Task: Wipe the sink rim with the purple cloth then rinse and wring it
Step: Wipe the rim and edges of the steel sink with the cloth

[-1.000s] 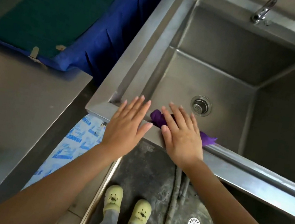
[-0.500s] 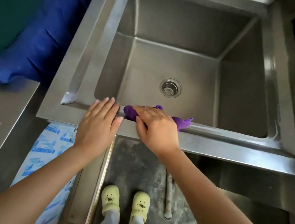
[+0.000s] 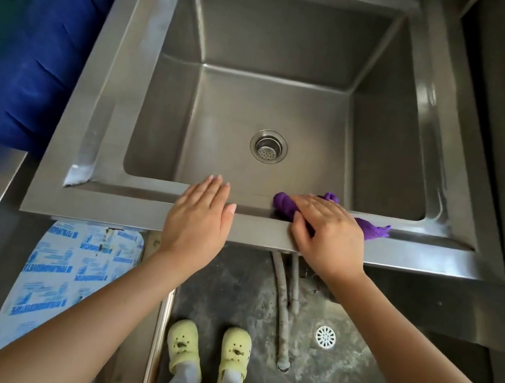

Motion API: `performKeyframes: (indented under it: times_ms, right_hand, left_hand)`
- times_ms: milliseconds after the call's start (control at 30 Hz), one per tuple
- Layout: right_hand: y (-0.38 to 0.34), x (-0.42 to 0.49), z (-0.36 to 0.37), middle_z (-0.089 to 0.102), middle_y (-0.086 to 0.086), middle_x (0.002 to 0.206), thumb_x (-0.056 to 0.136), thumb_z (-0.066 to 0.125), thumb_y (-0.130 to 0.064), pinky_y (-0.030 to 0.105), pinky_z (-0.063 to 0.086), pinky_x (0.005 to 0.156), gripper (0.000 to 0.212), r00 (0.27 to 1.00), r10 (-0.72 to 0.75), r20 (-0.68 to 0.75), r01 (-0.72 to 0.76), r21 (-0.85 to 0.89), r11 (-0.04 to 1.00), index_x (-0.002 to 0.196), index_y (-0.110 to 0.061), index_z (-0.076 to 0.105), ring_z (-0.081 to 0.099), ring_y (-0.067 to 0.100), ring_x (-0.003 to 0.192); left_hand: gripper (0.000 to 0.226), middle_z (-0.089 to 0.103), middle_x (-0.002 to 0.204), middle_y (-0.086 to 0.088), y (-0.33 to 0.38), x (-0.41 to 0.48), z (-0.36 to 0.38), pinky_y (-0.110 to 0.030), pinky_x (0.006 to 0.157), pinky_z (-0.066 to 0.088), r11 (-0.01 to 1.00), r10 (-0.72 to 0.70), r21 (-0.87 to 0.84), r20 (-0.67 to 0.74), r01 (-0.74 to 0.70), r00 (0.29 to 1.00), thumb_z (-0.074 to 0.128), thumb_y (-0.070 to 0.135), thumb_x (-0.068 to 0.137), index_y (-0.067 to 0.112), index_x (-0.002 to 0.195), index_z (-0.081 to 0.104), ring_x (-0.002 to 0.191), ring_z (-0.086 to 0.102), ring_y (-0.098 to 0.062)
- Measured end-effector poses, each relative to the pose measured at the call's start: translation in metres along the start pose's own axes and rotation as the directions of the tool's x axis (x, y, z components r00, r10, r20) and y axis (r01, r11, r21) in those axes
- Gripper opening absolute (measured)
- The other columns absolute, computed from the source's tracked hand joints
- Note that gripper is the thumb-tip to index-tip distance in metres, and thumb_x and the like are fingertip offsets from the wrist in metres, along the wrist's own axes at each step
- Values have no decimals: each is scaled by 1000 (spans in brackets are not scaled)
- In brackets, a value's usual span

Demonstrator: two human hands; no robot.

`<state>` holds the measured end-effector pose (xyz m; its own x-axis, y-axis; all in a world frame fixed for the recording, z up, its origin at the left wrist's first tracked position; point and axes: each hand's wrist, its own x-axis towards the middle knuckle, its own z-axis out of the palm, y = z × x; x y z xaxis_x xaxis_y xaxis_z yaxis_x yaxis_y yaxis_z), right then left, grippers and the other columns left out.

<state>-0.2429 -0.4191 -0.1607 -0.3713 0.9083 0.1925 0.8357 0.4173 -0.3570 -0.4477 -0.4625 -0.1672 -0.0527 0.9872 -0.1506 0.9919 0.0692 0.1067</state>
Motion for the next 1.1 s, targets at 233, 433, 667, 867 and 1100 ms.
performKeyframes:
  times_ms: [233,433,667,867,1100]
  right_hand:
    - [50,-14,-25,73,0,103,88,46,-25,28,47,88,30,997,72,-31,-73,-34,997,105,-17,70,68,18,99]
    - [79,-24,-38,73,0,104,87,44,-27,27,46,91,34,989,134,-57,-138,-67,988,106,-18,70,66,17,102]
    - [123,-38,-55,72,2,108,88,44,-28,29,43,98,34,974,206,-90,-216,-113,970,109,-18,69,64,17,108]
    - [144,-42,-60,71,4,111,89,44,-29,32,44,100,35,978,199,-65,-206,-128,970,112,-18,68,63,16,112]
    - [130,-48,-54,71,3,111,89,46,-25,36,41,103,31,938,300,-173,-326,-147,934,109,-15,69,63,21,110]
  left_hand:
    - [82,26,155,-6,25,5,-9,-27,116,2,997,75,-34,60,-73,995,-10,49,83,10,146,27,145,19,-17]
    - [70,16,158,-7,81,15,-4,-30,117,0,981,193,-32,106,-190,975,4,53,94,10,148,16,146,11,-18]
    - [67,16,158,-9,136,30,4,-30,117,1,961,276,-46,126,-272,953,10,50,96,9,148,16,146,10,-18]
    - [67,18,157,-8,159,36,6,-30,117,4,948,319,-61,123,-314,940,10,50,95,10,148,18,146,14,-18]
    - [69,22,156,-9,160,34,7,-32,117,11,948,317,-18,125,-317,940,6,50,94,10,148,19,145,19,-19]
